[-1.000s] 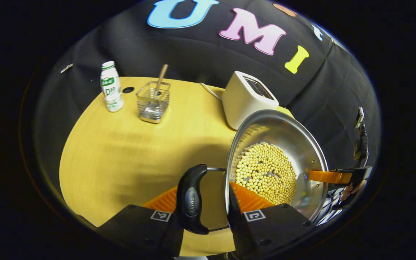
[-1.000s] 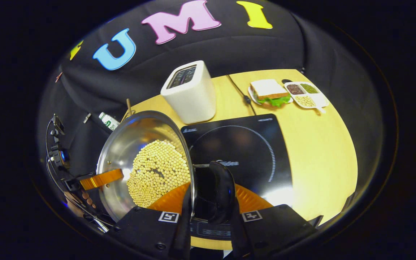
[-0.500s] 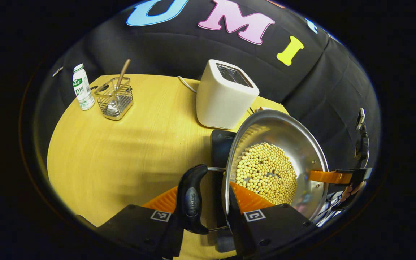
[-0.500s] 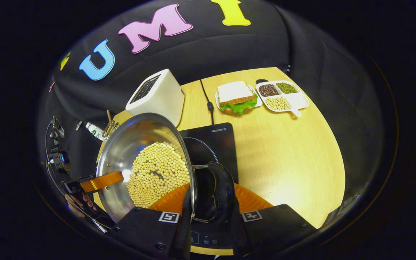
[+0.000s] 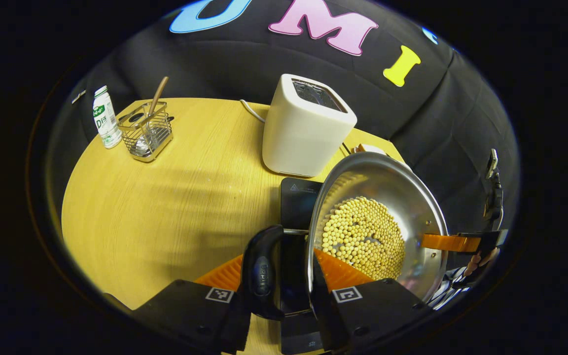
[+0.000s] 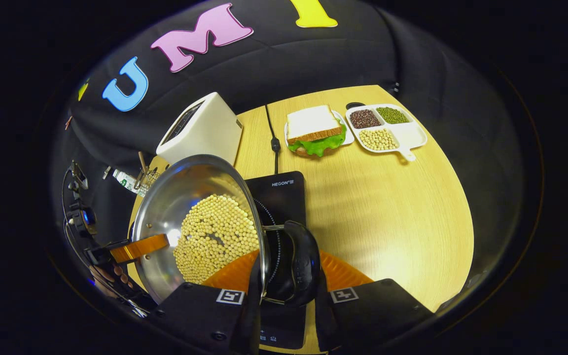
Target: First push the handle of the pot to place it horizontally, then grasp the pot with both hands and set it on the induction cooktop.
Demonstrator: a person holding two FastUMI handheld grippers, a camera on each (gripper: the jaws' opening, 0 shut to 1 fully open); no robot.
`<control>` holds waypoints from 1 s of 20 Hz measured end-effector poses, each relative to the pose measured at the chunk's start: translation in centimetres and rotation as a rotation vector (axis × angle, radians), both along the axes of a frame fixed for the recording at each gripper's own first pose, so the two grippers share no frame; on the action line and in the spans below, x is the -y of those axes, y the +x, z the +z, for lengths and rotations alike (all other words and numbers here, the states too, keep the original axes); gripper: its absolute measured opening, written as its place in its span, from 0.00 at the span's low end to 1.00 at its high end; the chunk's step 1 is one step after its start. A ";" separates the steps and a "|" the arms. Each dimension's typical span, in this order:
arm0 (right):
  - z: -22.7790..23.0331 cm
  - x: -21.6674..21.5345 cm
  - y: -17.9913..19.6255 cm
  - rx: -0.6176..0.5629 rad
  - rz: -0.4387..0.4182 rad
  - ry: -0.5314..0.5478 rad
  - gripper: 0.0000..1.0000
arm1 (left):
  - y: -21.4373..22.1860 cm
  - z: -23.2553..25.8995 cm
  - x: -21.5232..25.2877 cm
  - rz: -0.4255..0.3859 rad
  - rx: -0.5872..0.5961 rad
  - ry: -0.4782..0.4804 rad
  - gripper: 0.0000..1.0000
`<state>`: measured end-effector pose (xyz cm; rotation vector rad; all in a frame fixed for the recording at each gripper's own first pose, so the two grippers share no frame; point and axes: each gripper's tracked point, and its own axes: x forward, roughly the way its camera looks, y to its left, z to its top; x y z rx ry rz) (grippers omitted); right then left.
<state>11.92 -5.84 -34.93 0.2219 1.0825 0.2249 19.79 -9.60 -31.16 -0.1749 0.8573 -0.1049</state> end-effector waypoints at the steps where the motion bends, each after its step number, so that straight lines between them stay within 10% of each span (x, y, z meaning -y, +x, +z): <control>1: 0.1 0.7 -0.2 -0.006 -0.001 0.002 0.48 | 0.1 -0.2 0.1 -0.003 -0.005 0.001 0.58; 20: -0.2 0.6 0.8 -0.036 -0.022 0.070 0.55 | 1.1 -0.8 0.1 -0.008 -0.021 0.051 0.65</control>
